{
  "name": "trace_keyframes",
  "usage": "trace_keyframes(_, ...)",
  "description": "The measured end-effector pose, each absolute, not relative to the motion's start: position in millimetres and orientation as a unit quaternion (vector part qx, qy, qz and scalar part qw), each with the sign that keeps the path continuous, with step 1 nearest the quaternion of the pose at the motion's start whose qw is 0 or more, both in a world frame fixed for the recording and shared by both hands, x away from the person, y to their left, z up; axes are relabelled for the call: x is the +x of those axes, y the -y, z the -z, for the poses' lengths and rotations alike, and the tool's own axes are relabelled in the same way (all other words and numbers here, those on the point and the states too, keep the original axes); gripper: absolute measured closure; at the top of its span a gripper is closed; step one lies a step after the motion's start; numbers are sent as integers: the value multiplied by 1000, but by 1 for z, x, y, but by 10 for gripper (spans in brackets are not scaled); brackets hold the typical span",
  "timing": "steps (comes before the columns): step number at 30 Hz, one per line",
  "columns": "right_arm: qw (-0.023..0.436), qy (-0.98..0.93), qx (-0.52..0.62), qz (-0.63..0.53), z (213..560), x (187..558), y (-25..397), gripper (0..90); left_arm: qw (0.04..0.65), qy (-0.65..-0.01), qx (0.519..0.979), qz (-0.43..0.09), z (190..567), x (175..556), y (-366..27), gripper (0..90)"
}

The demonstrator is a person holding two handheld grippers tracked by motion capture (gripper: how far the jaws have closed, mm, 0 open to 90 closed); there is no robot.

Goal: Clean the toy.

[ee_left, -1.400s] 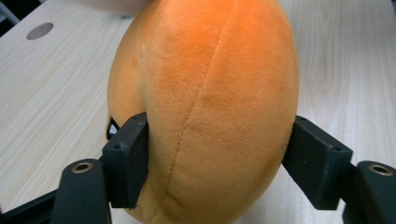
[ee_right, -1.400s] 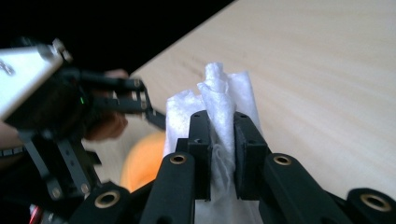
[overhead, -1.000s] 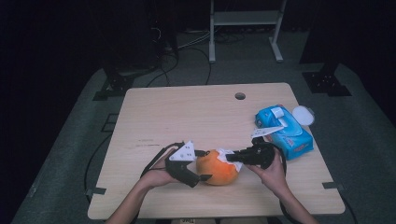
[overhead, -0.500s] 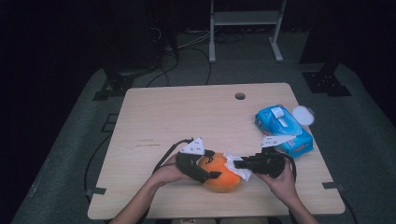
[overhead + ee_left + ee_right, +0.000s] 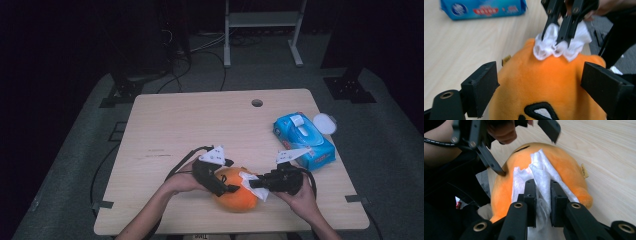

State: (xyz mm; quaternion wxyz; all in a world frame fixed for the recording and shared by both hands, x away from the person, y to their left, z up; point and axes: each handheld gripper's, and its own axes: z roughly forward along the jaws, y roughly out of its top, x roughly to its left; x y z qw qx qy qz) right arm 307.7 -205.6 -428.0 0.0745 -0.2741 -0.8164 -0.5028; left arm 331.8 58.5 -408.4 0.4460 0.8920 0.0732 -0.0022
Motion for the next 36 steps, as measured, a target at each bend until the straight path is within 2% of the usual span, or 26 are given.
trace_keyframes(4, 72, 811, -281, 508, 428, 306, 214, 774, 441, -65, 895, 9, 418, 329, -53, 135)
trace_keyframes(12, 75, 797, -300, 519, 426, 306, 232, 751, 416, -70, 907, -15, 424, 323, -55, 397)
trace_keyframes(16, 72, 790, -302, 529, 423, 306, 235, 752, 420, -72, 905, -16, 418, 323, -55, 474)
trace_keyframes(17, 73, 787, -302, 533, 422, 306, 236, 751, 427, -76, 901, -13, 417, 323, -55, 474)
trace_keyframes(18, 70, 784, -304, 537, 420, 305, 238, 750, 441, -81, 894, -9, 414, 323, -56, 512)
trace_keyframes(25, 66, 770, -315, 552, 417, 307, 250, 746, 465, -104, 879, -26, 402, 331, -65, 527)
trace_keyframes(29, 46, 769, -326, 548, 415, 308, 261, 749, 468, -124, 872, -76, 391, 346, -72, 523)
trace_keyframes(36, 6, 780, -359, 513, 422, 310, 287, 748, 459, -161, 865, -119, 390, 378, -83, 506)
